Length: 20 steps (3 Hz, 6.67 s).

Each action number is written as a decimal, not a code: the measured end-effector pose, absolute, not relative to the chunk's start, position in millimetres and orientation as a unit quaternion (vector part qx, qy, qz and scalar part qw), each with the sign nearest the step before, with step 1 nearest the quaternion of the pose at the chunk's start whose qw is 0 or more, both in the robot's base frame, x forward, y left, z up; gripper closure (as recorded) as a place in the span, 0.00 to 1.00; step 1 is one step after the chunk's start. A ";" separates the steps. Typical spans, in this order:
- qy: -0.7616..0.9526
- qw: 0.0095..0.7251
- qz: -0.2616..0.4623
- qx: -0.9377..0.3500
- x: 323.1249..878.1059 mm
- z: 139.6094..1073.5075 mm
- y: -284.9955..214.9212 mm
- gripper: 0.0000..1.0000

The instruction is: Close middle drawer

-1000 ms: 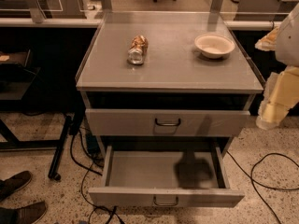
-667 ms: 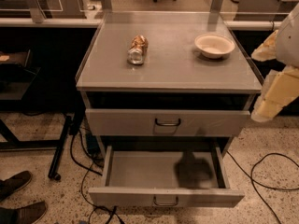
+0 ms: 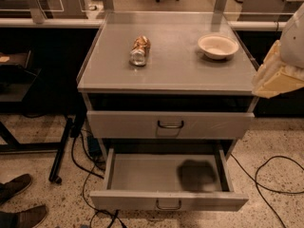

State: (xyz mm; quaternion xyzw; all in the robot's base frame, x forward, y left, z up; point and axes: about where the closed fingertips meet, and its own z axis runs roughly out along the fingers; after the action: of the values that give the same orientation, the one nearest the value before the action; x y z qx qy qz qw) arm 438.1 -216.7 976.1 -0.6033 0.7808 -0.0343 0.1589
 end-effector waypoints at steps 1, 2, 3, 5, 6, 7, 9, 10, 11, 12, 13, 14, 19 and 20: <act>0.781 0.159 -0.034 -0.603 438.1 976.2 -216.7 0.92; 0.781 0.159 -0.034 -0.603 438.1 976.1 -216.7 1.00; 0.782 0.167 -0.032 -0.600 437.1 970.7 -219.4 1.00; 0.798 0.110 0.003 -0.592 417.8 844.1 -213.0 1.00; 0.803 0.064 0.034 -0.592 408.7 775.6 -207.9 1.00; 0.803 0.059 0.038 -0.592 406.3 770.5 -208.3 1.00; 0.822 0.029 0.049 -0.566 388.4 702.4 -201.7 1.00; 0.834 -0.005 0.052 -0.549 373.8 646.7 -199.7 1.00; 0.841 -0.034 0.052 -0.538 368.0 601.5 -196.8 1.00; 0.843 -0.038 0.054 -0.534 366.7 598.6 -197.0 1.00; 0.843 -0.038 0.054 -0.534 366.5 598.4 -197.0 1.00; 0.844 -0.068 0.077 -0.526 352.7 556.5 -189.6 1.00; 0.879 -0.113 0.063 -0.460 395.3 424.8 -171.9 1.00; 0.889 -0.102 0.047 -0.443 406.0 421.7 -174.5 1.00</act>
Offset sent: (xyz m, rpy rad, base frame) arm 0.0000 0.0000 0.0000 0.0000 0.0000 0.0000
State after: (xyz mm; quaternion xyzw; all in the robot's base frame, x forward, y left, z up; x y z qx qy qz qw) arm 406.0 -174.5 421.7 -0.4431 0.8894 0.0468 -0.1019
